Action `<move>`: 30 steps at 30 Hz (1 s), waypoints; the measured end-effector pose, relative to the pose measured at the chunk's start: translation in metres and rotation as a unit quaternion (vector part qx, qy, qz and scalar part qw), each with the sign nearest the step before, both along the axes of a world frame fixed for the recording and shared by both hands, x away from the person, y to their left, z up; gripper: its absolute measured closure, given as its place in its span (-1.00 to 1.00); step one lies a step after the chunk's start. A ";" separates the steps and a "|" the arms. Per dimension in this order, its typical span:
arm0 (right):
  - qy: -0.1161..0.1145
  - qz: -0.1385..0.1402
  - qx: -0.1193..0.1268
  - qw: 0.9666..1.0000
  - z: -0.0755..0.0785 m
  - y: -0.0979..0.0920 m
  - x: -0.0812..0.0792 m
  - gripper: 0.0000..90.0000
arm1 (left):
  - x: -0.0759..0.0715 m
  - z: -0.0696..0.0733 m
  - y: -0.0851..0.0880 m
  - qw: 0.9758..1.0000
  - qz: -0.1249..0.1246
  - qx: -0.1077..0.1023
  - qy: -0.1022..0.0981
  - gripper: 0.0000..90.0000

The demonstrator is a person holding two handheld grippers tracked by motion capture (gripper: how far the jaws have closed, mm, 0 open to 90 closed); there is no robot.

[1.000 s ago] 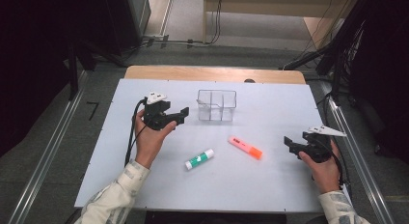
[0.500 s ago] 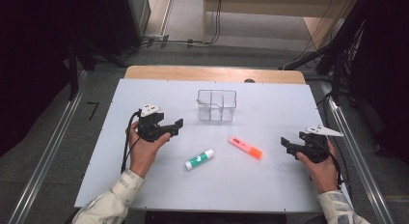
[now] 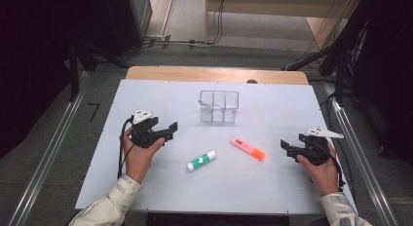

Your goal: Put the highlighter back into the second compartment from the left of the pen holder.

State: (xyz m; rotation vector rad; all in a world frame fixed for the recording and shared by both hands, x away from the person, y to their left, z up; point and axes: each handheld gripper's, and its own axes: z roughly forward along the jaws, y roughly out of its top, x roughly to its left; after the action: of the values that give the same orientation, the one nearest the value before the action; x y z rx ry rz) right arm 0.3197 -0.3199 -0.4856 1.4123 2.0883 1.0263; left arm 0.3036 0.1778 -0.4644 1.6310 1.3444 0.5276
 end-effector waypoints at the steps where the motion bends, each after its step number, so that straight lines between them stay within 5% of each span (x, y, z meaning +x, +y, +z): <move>1: 0.000 0.002 0.000 1.000 0.000 0.001 0.000 -0.60 | 0.000 -0.001 0.001 1.000 0.000 0.001 0.000 -0.55; 30: 0.014 0.065 -0.015 0.998 -0.007 0.032 -0.006 -0.60 | -0.004 -0.004 0.010 1.000 0.007 0.002 0.003 -0.55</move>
State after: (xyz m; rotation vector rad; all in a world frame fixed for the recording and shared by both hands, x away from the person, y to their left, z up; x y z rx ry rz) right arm 0.3142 -0.2879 -0.4925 1.2981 2.2323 1.0242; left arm 0.2998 0.1875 -0.4687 1.6289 1.3610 0.5332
